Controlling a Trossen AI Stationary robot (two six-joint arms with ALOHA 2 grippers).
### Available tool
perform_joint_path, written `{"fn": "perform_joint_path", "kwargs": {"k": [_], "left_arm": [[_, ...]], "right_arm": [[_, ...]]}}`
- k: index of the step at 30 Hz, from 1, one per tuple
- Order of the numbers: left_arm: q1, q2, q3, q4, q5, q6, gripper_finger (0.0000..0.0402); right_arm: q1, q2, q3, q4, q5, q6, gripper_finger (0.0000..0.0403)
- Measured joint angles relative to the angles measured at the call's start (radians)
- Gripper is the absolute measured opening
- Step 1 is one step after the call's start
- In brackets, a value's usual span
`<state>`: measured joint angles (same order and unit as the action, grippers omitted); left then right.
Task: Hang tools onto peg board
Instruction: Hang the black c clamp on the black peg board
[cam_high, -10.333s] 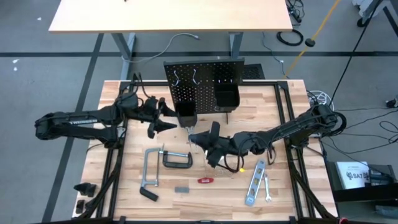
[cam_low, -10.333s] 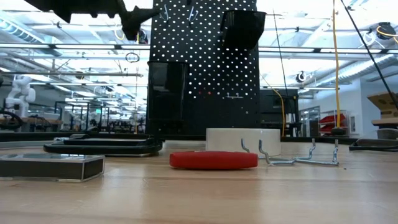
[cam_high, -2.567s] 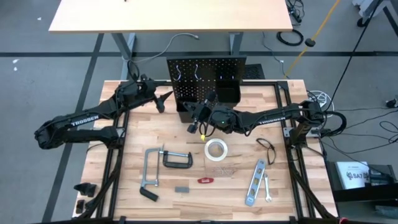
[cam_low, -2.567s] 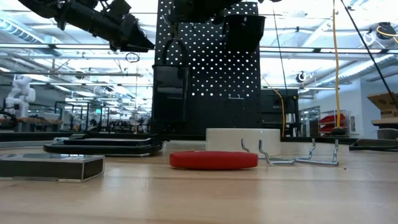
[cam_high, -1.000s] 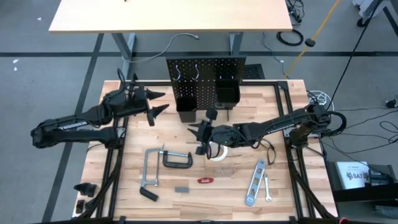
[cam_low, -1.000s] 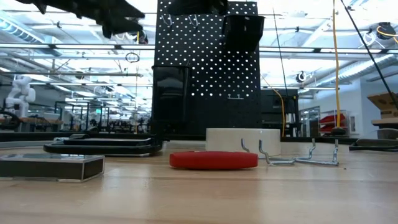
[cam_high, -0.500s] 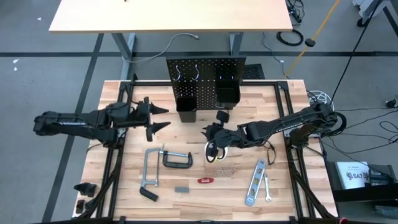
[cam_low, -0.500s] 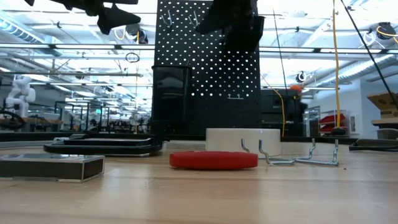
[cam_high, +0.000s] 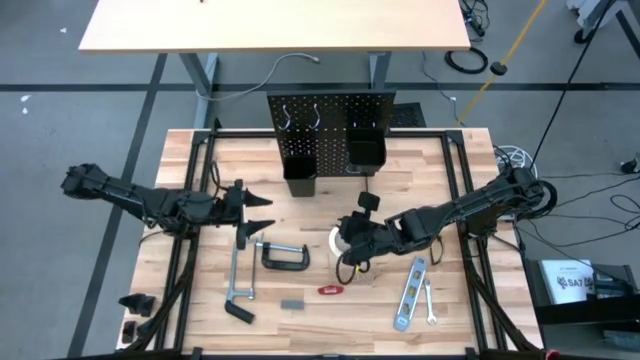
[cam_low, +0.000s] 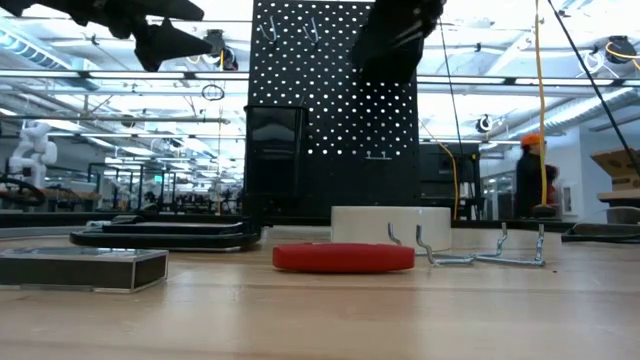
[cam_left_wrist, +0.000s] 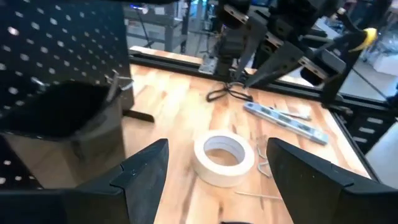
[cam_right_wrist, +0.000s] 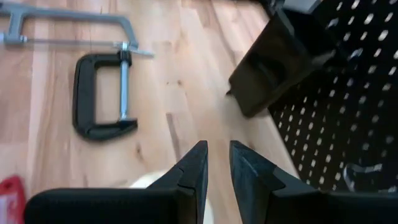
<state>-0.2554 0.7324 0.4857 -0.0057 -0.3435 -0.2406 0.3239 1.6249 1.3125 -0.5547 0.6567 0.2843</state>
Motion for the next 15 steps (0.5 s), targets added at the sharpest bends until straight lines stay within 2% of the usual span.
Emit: {"fn": "perform_joint_path", "kwargs": {"k": [3,7,10,15], "left_arm": [[-0.054,0.033,-0.001,0.0,-0.058,-0.028,0.0276],[-0.121,0.088,-0.001,0.023,-0.104,-0.068,0.0276],[-0.162,0.129,-0.001,0.03,-0.123,-0.094,0.0276],[-0.19,0.181,-0.002,0.03,-0.136,-0.117,0.0276]], "right_arm": [[0.017,0.0,-0.007,-0.054,-0.007,0.048,0.0061],[0.036,-0.011,-0.086,-0.052,-0.047,0.086,0.0061],[0.04,-0.044,-0.179,0.009,-0.085,0.137,0.0061],[0.038,-0.113,-0.378,0.211,-0.152,0.223,0.0061]]}}
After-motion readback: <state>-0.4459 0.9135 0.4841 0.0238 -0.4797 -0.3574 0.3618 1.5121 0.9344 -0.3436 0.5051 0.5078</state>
